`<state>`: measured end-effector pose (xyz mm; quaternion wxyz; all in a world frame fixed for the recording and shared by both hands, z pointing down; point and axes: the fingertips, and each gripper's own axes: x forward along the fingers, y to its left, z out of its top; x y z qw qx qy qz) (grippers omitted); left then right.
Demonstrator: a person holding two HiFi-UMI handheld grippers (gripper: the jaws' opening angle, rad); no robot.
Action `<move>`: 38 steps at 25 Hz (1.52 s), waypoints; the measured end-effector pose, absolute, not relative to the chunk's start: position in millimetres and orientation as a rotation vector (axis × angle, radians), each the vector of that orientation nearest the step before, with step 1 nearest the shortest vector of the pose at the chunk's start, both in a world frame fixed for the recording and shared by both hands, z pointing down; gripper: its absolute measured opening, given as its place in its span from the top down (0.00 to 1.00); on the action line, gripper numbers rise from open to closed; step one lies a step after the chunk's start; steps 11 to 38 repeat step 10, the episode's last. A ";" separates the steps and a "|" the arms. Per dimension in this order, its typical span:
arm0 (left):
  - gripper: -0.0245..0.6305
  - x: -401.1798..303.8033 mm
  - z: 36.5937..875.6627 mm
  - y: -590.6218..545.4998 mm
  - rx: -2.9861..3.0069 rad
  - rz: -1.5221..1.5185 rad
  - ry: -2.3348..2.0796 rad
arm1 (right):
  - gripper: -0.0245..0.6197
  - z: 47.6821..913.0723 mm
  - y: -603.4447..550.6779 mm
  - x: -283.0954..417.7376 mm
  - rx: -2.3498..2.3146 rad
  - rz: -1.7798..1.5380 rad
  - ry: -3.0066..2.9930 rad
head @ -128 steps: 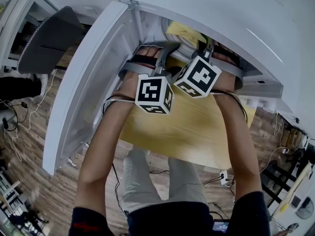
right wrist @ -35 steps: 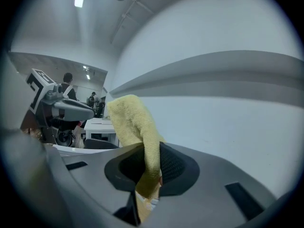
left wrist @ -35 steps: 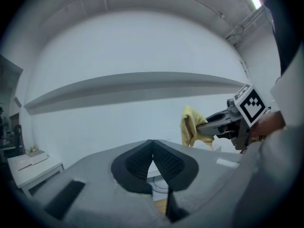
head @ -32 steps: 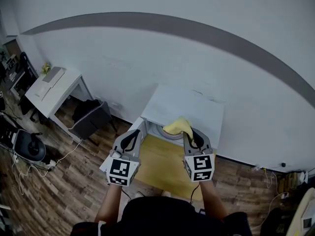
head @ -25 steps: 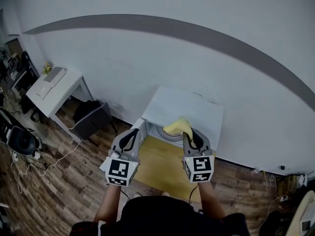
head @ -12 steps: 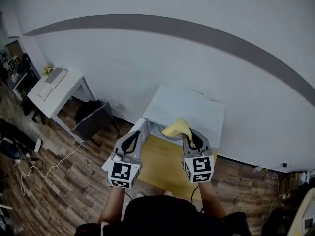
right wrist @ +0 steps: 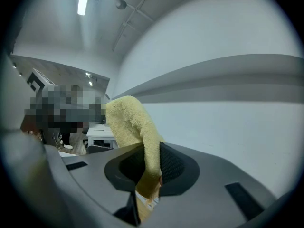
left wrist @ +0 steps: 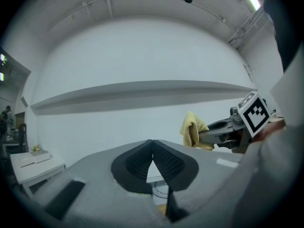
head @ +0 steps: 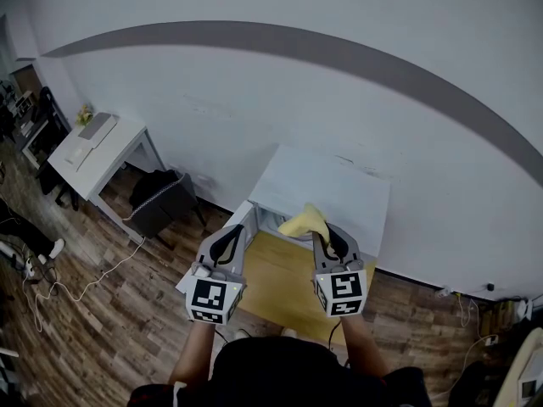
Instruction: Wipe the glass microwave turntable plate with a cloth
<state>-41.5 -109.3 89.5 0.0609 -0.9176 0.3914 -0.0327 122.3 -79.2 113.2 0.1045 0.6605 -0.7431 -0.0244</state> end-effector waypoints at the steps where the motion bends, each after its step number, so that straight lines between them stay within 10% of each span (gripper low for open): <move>1: 0.93 -41.6 90.2 -109.5 -2.777 -0.100 1.183 | 0.89 114.5 -79.5 121.6 1.947 -0.068 -2.193; 38: 0.93 -36.8 90.7 -110.7 -2.777 -0.089 1.168 | 0.89 115.9 -85.0 123.3 1.949 -0.065 -2.192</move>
